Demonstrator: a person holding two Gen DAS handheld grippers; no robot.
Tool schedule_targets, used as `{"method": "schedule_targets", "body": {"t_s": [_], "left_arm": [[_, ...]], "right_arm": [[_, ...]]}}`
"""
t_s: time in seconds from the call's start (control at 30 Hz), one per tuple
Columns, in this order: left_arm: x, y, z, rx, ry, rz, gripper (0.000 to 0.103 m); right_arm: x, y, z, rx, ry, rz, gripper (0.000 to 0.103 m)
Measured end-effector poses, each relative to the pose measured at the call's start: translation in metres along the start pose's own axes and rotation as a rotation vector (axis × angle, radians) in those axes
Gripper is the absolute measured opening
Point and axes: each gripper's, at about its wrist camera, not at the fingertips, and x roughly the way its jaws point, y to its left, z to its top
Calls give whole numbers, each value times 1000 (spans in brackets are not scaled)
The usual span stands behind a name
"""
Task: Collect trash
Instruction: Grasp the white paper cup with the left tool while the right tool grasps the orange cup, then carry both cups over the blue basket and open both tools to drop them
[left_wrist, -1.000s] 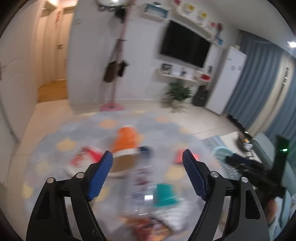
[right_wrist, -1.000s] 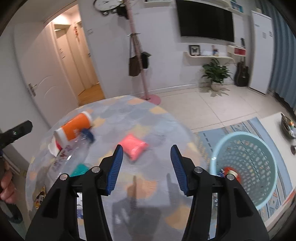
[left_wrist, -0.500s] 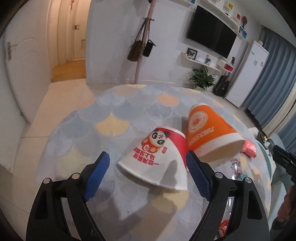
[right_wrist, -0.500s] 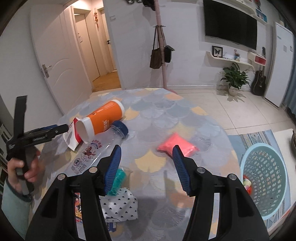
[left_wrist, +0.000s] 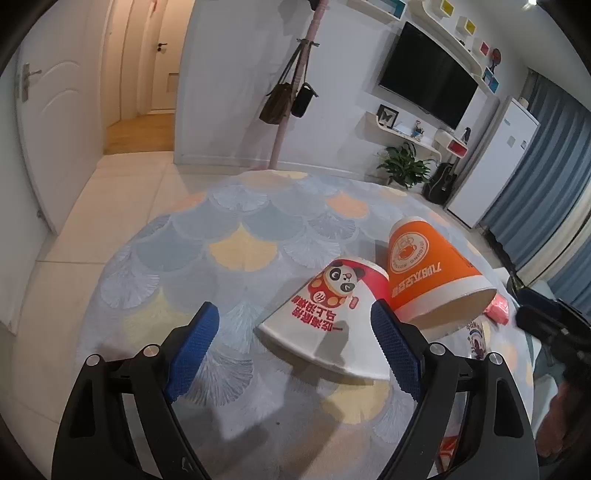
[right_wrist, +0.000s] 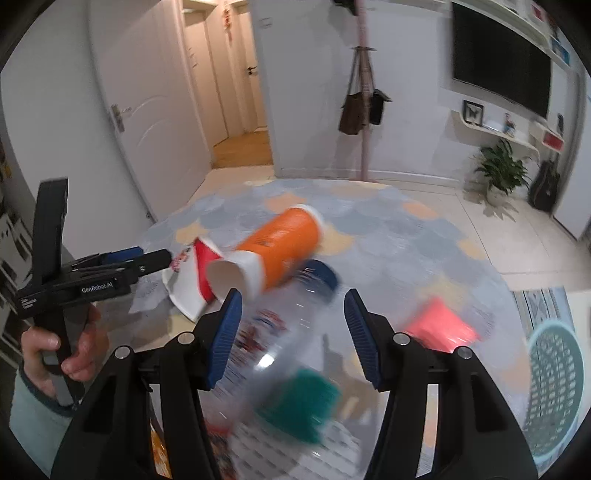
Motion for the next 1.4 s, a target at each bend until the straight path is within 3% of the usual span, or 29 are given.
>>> {"method": "schedule_targets", "body": {"t_s": [0.2, 0.27, 0.57, 1.0, 1.1, 1.33, 1.4], "left_arm": [[13, 1, 8, -8, 27, -36, 82], [15, 2, 8, -10, 30, -45, 82], [21, 0, 12, -4, 64, -104, 82], [47, -25, 7, 58, 160, -82, 87], [52, -37, 7, 84, 182, -45, 87], [61, -66, 1, 190, 184, 119, 87], [57, -69, 1, 199, 168, 121, 85]], "right_arm": [[39, 26, 11, -17, 50, -67, 53], [48, 27, 15, -9, 53, -82, 37], [60, 22, 17, 42, 54, -95, 4], [-1, -14, 28, 156, -119, -50, 2], [-18, -26, 28, 180, -150, -45, 2], [-40, -51, 21, 225, -174, -65, 2], [-46, -60, 17, 245, -179, -66, 2]]}}
